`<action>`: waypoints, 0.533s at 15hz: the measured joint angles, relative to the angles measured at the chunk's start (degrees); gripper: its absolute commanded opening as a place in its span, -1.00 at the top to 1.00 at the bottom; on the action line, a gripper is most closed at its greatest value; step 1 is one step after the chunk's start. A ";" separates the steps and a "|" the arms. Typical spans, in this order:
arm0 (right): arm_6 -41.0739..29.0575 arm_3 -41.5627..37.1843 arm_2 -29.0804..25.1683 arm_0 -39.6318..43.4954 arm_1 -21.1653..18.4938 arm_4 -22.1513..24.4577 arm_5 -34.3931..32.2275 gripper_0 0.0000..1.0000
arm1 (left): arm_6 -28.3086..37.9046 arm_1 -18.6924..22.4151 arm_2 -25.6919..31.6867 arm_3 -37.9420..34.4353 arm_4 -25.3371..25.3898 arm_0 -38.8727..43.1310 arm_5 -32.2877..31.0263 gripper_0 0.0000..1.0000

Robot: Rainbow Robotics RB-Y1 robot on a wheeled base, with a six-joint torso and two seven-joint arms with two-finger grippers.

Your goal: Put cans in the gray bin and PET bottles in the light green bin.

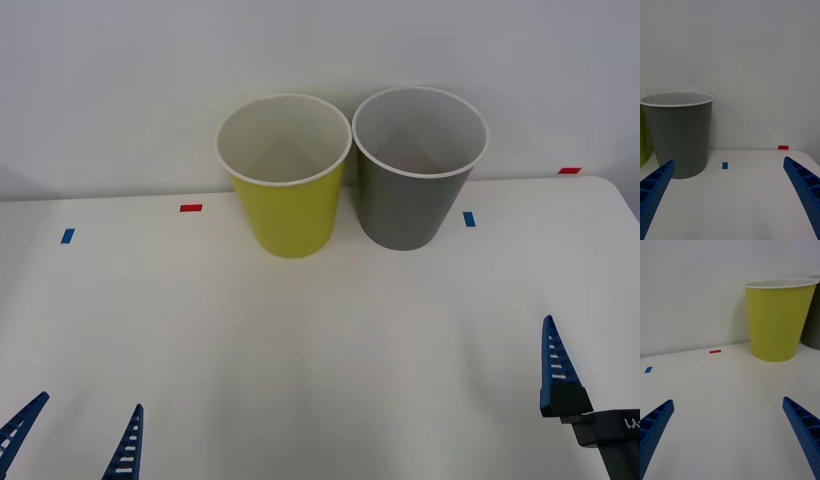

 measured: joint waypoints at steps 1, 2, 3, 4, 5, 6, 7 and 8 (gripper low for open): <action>0.00 0.00 0.20 1.35 -0.18 -0.06 -0.15 -1.00 | 0.00 0.00 0.00 0.00 0.00 0.00 0.00 -1.00; -0.05 0.00 0.54 2.46 -0.42 -0.08 -0.20 -1.00 | 0.00 0.00 0.00 0.00 0.00 0.00 0.00 -1.00; -0.07 0.00 1.12 3.54 -0.70 -0.11 -0.21 -1.00 | 0.00 0.00 0.00 0.00 0.00 0.00 0.00 -1.00; -0.08 0.00 1.88 4.55 -1.02 -0.17 -0.19 -1.00 | 0.00 0.00 0.00 0.00 0.00 0.00 0.00 -1.00; -0.11 0.01 2.83 5.43 -1.38 -0.29 -0.18 -1.00 | 0.00 0.00 0.00 0.00 0.00 0.00 0.00 -1.00; -0.13 0.04 3.70 6.21 -1.65 -0.36 -0.17 -1.00 | 0.00 0.00 0.00 0.00 0.00 0.00 0.00 -1.00; -0.09 0.03 4.29 6.81 -1.86 -0.38 -0.17 -1.00 | 0.00 0.00 0.00 0.00 0.00 0.00 0.00 -1.00; -0.02 0.02 4.69 7.21 -1.99 -0.32 -0.20 -1.00 | 0.00 0.00 0.00 0.00 0.00 0.00 0.00 -1.00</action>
